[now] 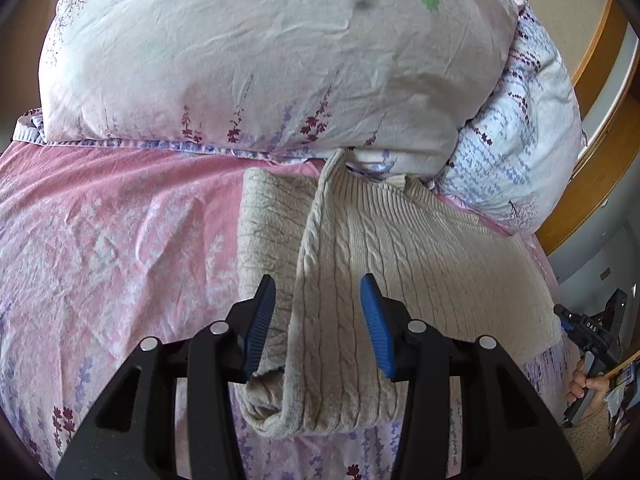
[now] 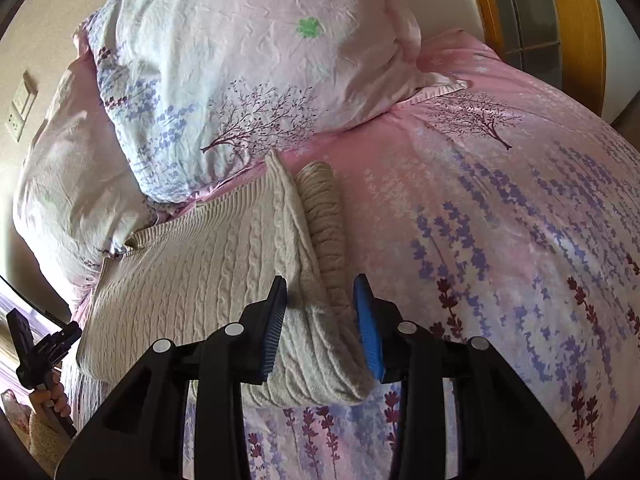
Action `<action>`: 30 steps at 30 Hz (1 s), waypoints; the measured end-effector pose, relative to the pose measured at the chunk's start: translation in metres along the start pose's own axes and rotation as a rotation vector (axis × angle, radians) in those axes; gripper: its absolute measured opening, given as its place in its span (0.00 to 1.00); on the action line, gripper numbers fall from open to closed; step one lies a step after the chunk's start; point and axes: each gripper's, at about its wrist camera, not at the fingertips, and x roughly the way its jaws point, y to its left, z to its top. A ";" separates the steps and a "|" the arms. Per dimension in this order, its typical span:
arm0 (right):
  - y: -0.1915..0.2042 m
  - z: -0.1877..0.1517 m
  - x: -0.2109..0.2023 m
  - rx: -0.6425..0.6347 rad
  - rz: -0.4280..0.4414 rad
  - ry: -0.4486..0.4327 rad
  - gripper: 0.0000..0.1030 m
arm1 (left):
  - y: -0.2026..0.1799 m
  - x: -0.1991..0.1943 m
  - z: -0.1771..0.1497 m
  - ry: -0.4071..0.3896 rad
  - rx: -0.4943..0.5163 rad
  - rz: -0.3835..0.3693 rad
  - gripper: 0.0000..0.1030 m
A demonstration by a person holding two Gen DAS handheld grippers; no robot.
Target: Fold small clothes
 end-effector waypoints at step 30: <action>0.008 -0.029 -0.014 -0.029 -0.115 -0.028 0.13 | 0.006 0.002 -0.018 0.018 0.038 0.016 0.13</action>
